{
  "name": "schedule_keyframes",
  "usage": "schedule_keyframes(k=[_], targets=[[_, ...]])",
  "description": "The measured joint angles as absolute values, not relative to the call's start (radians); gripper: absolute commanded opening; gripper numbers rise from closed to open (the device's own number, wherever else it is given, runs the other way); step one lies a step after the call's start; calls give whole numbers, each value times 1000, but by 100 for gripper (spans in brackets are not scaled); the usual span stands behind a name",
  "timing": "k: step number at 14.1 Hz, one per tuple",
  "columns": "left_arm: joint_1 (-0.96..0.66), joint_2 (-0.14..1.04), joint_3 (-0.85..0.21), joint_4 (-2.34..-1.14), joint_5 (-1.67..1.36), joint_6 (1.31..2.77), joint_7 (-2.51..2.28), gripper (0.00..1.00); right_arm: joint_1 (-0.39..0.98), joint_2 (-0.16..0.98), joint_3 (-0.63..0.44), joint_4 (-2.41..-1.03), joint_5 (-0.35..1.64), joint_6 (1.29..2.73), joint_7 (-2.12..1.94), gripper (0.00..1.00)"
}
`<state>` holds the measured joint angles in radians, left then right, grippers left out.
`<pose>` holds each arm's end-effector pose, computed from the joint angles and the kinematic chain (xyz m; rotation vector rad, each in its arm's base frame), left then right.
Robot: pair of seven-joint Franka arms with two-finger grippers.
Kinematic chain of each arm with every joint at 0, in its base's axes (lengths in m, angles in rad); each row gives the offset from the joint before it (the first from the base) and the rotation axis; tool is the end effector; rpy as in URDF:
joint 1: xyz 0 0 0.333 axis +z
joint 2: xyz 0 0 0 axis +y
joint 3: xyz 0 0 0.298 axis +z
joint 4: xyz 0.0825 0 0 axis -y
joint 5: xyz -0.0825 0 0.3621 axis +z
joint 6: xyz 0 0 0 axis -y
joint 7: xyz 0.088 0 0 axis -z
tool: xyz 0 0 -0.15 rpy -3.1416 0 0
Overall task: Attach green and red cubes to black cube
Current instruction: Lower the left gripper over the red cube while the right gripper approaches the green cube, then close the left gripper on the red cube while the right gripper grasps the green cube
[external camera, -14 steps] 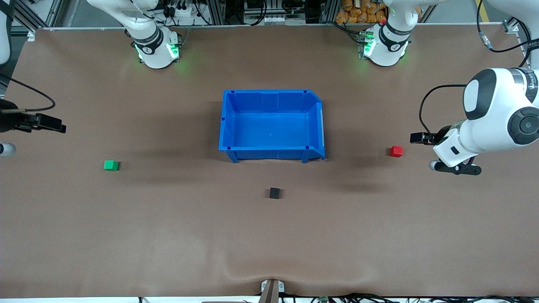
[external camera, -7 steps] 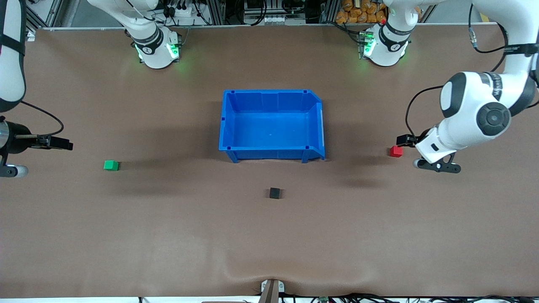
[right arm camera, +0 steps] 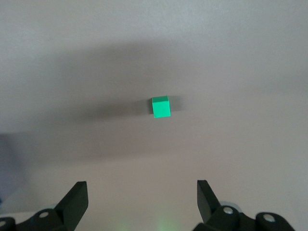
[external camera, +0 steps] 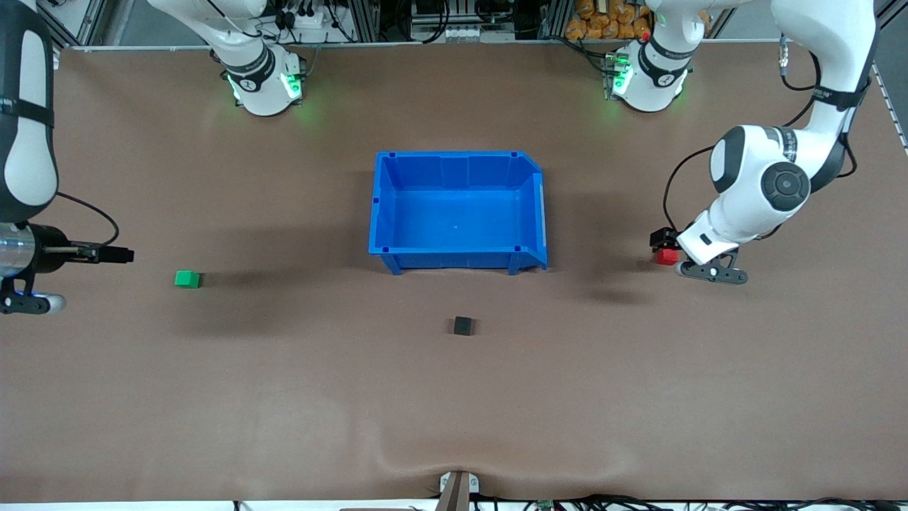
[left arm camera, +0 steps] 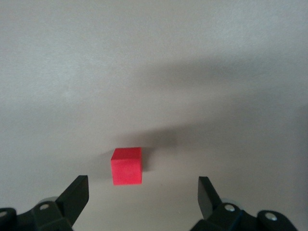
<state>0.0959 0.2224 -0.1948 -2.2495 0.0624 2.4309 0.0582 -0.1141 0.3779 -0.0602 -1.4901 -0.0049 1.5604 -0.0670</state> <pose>0.5154 -0.0515 0.2215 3.1230 -0.3153 -0.0564 0.5869 -0.1004 0.3831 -3.0906 0.1636 0.4804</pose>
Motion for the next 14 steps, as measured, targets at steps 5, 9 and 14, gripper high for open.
schedule_keyframes(k=[5, 9, 14], targets=[[143, 306, -192, -2250, 112, 2496, 60, 100, -129, 447, -63, -1495, -5, 1560, -64, 100], [154, 343, -194, -2250, 114, 2513, 61, 100, -134, 485, -63, -1525, -5, 1595, -64, 100], [154, 386, -195, -2248, 114, 2517, 61, 100, -147, 513, -64, -1626, -5, 1733, -63, 100]])
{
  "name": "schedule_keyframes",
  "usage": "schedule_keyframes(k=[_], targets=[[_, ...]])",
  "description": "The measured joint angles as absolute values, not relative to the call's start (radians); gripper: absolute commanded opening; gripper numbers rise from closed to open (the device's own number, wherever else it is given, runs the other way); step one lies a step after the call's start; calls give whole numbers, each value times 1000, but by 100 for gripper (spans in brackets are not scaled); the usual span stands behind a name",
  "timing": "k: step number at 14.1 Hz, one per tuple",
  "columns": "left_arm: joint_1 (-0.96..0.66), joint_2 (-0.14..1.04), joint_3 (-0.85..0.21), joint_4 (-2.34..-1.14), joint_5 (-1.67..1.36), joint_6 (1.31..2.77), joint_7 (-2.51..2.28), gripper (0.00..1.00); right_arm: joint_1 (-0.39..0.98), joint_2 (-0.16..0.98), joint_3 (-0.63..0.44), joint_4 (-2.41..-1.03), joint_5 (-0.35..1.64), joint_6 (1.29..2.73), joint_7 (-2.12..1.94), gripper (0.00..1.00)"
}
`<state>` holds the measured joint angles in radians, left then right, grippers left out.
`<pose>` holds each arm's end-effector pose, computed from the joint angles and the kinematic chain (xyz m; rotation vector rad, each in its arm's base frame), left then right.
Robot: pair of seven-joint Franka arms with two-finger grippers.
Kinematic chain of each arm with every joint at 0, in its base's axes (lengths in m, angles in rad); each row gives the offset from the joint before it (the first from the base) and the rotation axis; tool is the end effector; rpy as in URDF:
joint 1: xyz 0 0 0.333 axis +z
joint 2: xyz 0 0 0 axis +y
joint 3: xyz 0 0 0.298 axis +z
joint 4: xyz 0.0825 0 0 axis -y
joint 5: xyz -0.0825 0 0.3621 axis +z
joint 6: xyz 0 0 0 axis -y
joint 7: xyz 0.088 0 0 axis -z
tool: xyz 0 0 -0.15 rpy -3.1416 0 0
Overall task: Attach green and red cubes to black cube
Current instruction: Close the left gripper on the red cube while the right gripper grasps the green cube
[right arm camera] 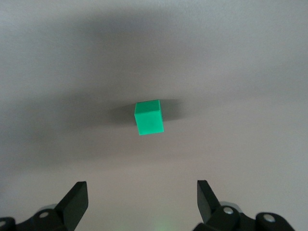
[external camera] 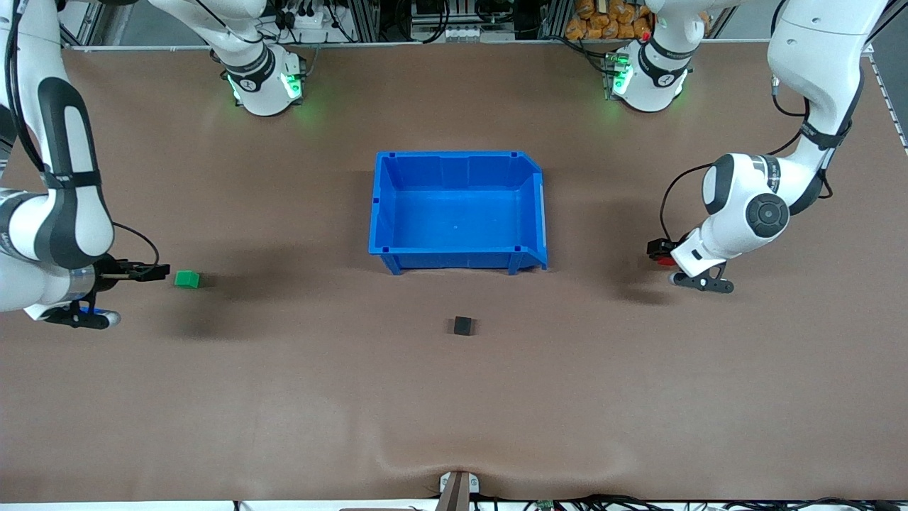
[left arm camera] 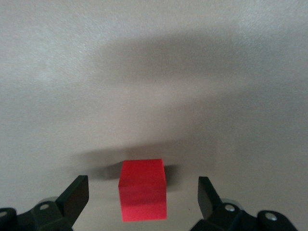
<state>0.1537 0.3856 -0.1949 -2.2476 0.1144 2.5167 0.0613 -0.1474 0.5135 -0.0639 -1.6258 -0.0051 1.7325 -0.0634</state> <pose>0.5077 -0.0256 0.1465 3.1105 -0.2946 -0.1656 0.5766 -0.1219 0.2546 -3.0508 0.2205 0.6313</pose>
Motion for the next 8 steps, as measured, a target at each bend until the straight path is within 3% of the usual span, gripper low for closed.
schedule_keyframes(k=[2, 3, 4, 6, 8], targets=[[154, 396, -195, -2244, 119, 2518, 61, 63, -147, 527, -62, -1635, -5, 1749, -64, 100], [154, 399, -195, -2244, 127, 2518, 61, 49, -147, 534, -61, -1639, -5, 1764, -64, 100], [154, 400, -195, -2243, 135, 2518, 61, 38, -147, 539, -59, -1650, -5, 1792, -64, 100], [154, 401, -195, -2242, 140, 2518, 61, 23, -147, 547, -57, -1685, -5, 1866, -64, 100], [154, 401, -195, -2235, 140, 2519, 61, 0, -147, 560, -56, -1713, -5, 1918, -65, 100]])
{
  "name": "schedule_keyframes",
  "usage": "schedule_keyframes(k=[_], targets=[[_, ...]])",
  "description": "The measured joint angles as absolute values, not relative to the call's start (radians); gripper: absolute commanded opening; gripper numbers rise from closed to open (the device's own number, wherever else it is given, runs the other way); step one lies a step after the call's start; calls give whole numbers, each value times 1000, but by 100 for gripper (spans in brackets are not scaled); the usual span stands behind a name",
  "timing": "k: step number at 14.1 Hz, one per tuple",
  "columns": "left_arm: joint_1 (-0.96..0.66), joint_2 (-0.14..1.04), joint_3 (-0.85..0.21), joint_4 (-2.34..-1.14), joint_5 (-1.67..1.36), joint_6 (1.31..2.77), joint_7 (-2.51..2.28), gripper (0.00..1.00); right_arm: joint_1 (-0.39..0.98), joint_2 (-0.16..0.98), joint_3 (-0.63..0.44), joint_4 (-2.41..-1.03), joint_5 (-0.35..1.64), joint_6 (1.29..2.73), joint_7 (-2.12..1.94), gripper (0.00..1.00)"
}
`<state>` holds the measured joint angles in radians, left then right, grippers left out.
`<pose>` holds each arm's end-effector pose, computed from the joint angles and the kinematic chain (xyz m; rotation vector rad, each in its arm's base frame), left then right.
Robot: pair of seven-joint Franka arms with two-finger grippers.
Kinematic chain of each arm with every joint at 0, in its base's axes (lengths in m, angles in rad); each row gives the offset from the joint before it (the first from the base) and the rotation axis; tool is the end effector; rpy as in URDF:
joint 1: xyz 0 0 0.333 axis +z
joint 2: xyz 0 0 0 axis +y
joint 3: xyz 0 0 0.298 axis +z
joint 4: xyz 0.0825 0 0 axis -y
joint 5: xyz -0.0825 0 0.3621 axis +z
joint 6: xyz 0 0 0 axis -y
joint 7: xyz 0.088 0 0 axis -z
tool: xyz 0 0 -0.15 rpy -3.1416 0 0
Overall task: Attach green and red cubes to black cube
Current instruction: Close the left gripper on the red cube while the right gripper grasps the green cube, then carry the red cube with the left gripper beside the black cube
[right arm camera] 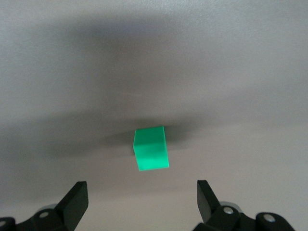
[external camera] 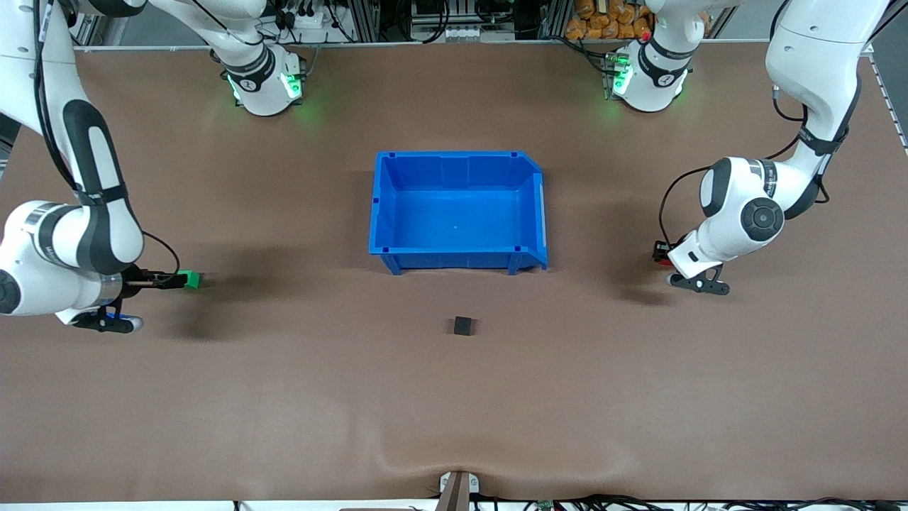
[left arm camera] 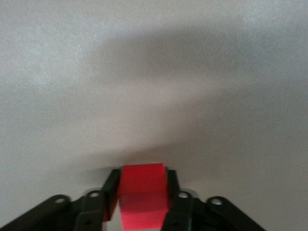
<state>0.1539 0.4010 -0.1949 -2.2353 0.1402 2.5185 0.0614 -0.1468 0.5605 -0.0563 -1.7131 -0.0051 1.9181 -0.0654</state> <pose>0.5105 -0.0254 0.1429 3.1180 -0.3282 -0.1665 0.5763 -0.1182 0.1997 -3.0732 0.2029 0.5545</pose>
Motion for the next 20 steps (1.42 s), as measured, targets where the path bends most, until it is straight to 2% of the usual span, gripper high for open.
schedule_keyframes(k=[3, 5, 6, 8, 10, 11, 15, 18, 19, 20], targets=[[156, 403, -194, -2223, 141, 2519, 62, 0, -147, 581, -55, -1724, -5, 1936, -69, 95], [162, 403, -193, -2199, 141, 2516, 56, 0, -147, 600, -55, -1727, -5, 1957, -69, 83], [163, 403, -193, -2182, 140, 2506, 37, 0, -147, 610, -55, -1729, -5, 1973, -71, 83], [162, 403, -195, -2132, 140, 2435, -48, 0, -147, 627, -55, -1737, -13, 2011, -75, 83], [155, 403, -199, -2054, 140, 2320, -157, 0, -147, 638, -55, -1741, -47, 2048, -76, 72], [147, 403, -203, -2014, 140, 2272, -218, 0, -147, 641, -55, -1741, -54, 2054, -76, 69], [82, 428, -207, -1892, 137, 2177, -531, 0, -147, 641, -55, -1743, -59, 2055, -76, 66], [24, 491, -207, -1794, 113, 2172, -791, 0, -146, 642, -54, -1748, -59, 2055, -76, 48], [1, 521, -207, -1752, 110, 2172, -884, 0, -146, 642, -54, -1749, -59, 2056, -76, 39], [-20, 552, -208, -1708, 108, 2172, -975, 0, -146, 644, -54, -1749, -59, 2056, -75, 26]])
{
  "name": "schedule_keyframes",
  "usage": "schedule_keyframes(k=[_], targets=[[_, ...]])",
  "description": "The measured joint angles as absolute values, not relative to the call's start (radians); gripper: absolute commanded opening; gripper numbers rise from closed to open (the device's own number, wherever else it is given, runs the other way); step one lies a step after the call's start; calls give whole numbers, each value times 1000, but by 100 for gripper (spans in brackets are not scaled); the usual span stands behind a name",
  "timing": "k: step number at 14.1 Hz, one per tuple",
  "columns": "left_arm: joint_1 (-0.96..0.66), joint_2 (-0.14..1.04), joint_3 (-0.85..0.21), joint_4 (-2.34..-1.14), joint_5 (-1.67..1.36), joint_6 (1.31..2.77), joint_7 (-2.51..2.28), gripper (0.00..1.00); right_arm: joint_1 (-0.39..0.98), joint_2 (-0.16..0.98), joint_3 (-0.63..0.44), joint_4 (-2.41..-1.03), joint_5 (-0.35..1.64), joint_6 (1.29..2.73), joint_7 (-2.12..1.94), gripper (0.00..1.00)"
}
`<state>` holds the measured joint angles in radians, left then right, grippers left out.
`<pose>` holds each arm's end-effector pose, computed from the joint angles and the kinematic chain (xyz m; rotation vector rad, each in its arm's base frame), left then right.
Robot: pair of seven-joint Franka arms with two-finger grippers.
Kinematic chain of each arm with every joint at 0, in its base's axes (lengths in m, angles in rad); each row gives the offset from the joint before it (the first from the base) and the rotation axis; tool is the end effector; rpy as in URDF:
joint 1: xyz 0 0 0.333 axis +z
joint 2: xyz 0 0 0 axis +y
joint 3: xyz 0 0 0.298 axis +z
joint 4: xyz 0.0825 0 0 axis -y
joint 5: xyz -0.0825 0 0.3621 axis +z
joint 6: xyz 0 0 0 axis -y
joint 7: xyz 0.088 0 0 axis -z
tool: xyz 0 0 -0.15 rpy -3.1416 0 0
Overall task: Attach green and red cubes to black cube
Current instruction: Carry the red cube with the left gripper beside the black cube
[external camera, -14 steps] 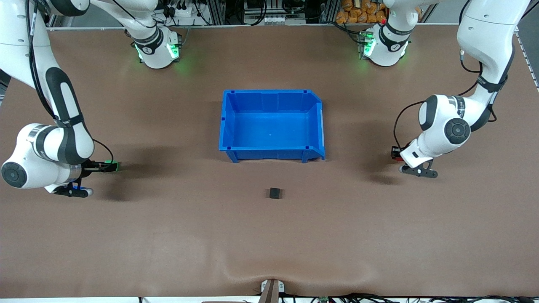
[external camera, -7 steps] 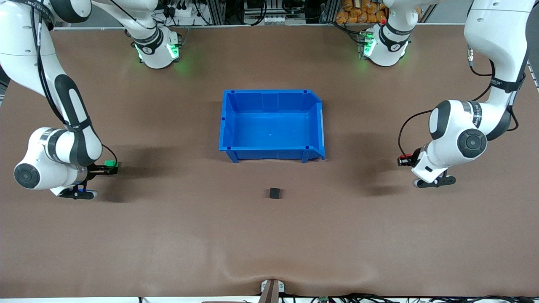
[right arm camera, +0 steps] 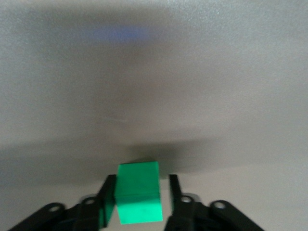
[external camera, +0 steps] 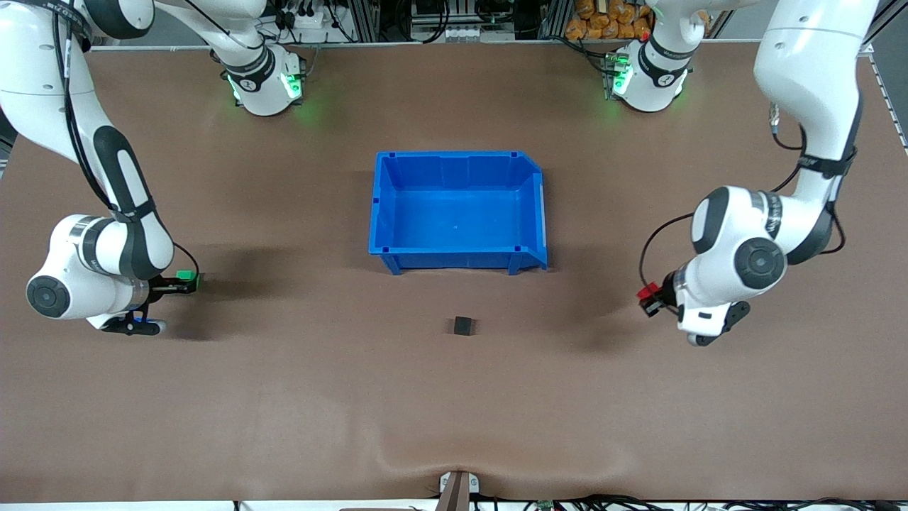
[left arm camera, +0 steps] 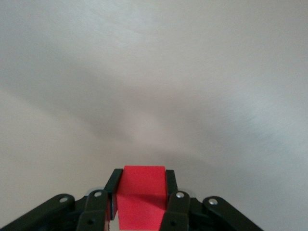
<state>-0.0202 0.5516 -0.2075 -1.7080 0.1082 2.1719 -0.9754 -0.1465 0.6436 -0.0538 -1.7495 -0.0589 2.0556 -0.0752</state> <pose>0.6212 -0.1280 0.2262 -2.9223 -1.0816 0.1149 0.5726 -0.1216 0.1428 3.0593 -0.1278 -0.5332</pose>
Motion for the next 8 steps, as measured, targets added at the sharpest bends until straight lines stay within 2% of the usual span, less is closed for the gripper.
schedule_keyframes(k=[1, 2, 8], targets=[[-41, 586, -208, -1662, 107, 2172, -1070, 0, -146, 645, -53, -1750, -59, 2056, -75, 8], [-60, 620, -207, -1619, 106, 2172, -1160, 0, -146, 645, -53, -1749, -58, 2055, -73, 0], [-161, 775, -208, -1427, 54, 2183, -1677, 0, -146, 645, -49, -1719, -54, 1996, -37, 0]])
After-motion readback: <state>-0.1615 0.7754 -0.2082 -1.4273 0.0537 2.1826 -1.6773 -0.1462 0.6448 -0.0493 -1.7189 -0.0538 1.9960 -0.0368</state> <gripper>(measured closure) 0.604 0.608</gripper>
